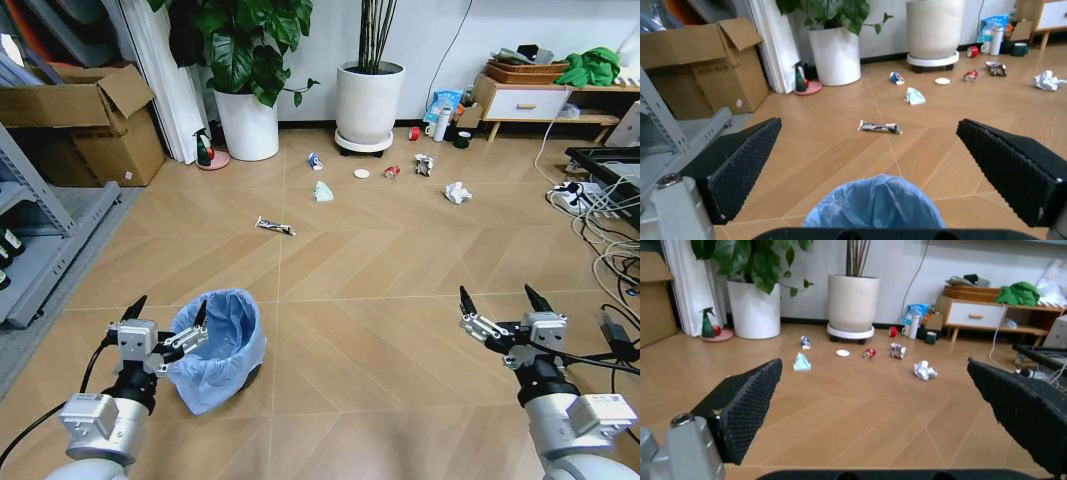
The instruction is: Pick up the trash bin and place the garbage on the floor into it.
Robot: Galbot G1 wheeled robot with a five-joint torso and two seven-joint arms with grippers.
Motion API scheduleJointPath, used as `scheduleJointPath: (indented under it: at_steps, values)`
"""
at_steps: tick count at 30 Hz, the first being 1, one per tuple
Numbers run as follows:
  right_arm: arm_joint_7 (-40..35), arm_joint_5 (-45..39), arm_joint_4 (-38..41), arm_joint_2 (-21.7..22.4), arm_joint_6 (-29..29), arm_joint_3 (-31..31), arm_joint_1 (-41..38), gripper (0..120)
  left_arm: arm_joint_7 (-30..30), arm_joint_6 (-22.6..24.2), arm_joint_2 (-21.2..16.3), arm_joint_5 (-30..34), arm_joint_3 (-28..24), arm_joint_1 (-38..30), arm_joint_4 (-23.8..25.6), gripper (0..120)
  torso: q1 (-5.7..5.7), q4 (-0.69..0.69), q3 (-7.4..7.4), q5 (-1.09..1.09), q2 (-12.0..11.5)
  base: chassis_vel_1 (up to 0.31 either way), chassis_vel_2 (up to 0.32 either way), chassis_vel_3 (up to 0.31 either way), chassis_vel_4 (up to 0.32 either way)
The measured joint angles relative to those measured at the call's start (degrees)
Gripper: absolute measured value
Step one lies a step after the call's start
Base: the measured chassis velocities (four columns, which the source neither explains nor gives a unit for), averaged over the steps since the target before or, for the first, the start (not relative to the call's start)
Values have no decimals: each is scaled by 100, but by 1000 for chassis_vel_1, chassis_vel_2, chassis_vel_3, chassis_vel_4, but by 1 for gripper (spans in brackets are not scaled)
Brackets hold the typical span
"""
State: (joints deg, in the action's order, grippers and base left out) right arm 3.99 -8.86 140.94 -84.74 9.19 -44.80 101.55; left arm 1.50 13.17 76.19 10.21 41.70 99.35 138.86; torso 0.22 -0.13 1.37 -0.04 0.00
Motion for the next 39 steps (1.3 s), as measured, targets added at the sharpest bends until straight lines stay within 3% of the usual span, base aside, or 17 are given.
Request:
scheduleJointPath:
  at_steps: [14, 23, 27, 30, 32, 34, 39]
  values:
    - [-228, -186, -51, -39, 37, -52, -111, 100, -36, 28, -85, 41, -8, -91, -83, 100, 0, 0, 0, 0, 0, 0, 0, 0, 0]
    - [-238, -326, -212, 194, 92, -64, -155, 100, -206, 306, -275, 529, 76, -259, -123, 100, 0, 0, 0, 1, 0, 0, 0, 0, 0]
    - [-305, -371, -231, 348, 188, -33, -208, 100, -459, 753, -568, 1044, 81, -470, -232, 100, 0, 1, 0, 1, 0, 0, 0, 0, 0]
    - [-391, -455, -242, 507, 335, 22, -300, 100, -884, 1583, -1048, 1714, 53, -873, -409, 100, 0, -1, 0, -1, 0, 0, 0, 0, 0]
    - [-409, -484, -251, 553, 378, 46, -327, 100, -980, 1719, -1136, 1845, 52, -953, -479, 100, 0, -1, 0, 1, 0, 0, 0, 0, 0]
    - [-427, -520, -282, 646, 441, 66, -343, 100, -1189, 2092, -1365, 2142, 30, -1171, -730, 100, 0, 0, 0, -2, 0, 0, 0, 0, 0]
    - [-427, -519, -377, 634, 438, 62, -298, 100, -1324, 2421, -1672, 2791, -98, -1577, -1438, 100, 0, 1, 1, -3, 0, 0, 0, 0, 0]
